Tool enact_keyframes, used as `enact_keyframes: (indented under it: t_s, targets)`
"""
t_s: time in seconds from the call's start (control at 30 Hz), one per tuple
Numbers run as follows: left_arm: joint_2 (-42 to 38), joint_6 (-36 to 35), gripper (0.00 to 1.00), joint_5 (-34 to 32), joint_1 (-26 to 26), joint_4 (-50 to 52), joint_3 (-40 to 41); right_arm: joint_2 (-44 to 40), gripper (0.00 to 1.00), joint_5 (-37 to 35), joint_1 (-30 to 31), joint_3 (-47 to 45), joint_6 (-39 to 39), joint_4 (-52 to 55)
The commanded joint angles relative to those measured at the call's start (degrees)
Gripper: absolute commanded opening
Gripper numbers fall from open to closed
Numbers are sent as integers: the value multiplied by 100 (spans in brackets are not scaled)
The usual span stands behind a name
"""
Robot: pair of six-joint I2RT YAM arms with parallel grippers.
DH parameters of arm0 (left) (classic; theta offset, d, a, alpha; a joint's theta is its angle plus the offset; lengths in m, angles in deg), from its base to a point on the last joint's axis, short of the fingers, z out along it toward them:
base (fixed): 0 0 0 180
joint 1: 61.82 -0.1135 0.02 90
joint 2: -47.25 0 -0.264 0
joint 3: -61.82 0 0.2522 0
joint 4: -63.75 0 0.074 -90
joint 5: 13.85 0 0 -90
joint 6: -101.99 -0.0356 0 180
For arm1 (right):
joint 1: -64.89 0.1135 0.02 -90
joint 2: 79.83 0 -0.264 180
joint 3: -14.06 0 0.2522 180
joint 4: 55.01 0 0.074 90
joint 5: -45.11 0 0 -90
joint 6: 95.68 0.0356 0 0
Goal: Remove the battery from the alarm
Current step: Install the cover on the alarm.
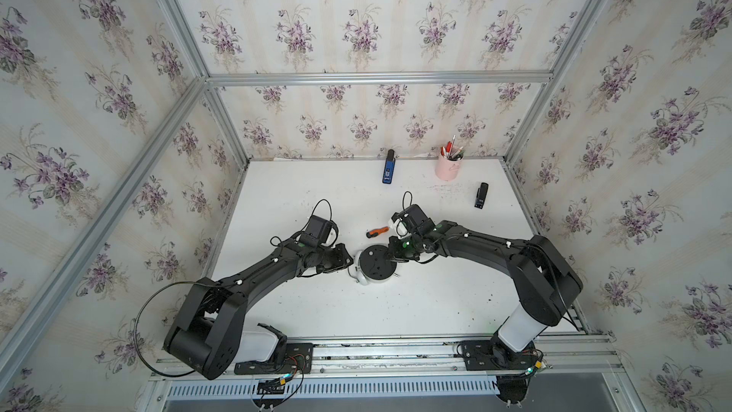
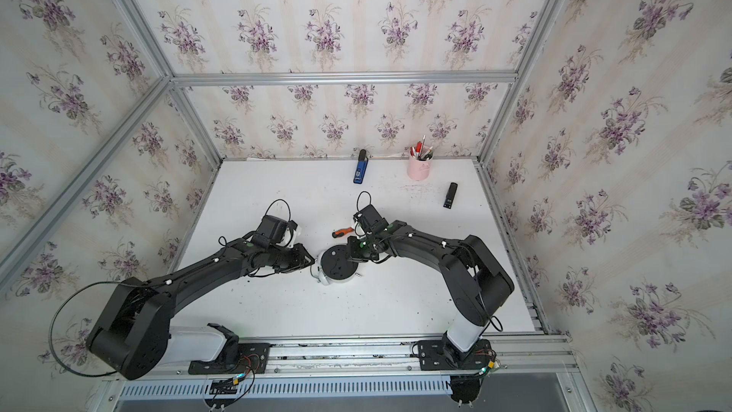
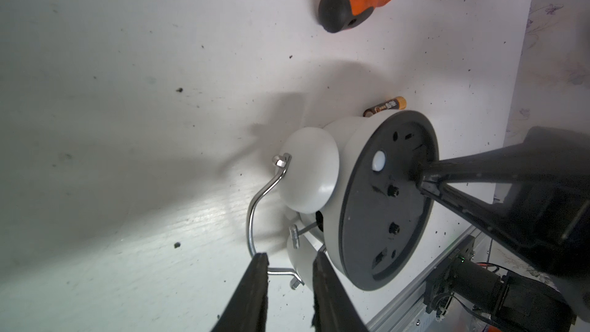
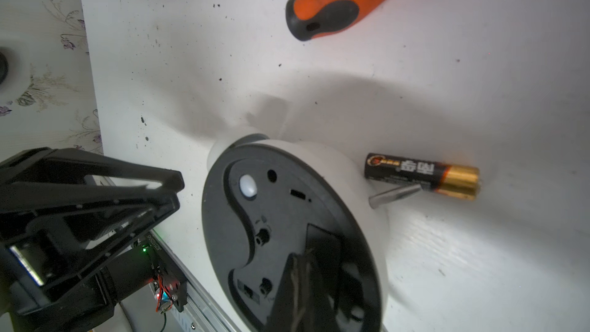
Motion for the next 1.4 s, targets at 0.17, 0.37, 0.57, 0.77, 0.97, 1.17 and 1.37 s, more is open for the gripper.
enact_keyframes:
  t_s: [0.17,0.37,0.57,0.77,0.97,1.17,1.37]
  targets:
    - [-61,-77,29,-55,-1,86,-20,-408,0,9,-107,-82,-8,89]
    - [-89,-57,29,-48,-1,72,-8,-660,0,106,-123,159,-24,197]
    - [-94,-54,30,-62,-7,78,1,-691,0,22,-194,-127,-63,353]
    - [-76,-74,30,-62,-1,109,-9,-467,0,-49,-298,-467,-62,227]
    - [-75,-96,29,-99,-3,178,-20,-188,0,-329,-348,-600,-207,346]
    - [-89,-80,29,-114,-1,198,-27,-591,0,38,-480,-610,-175,109]
    - [-187,-21,33,-97,-2,193,-74,-1076,0,405,-502,-377,-58,-206]
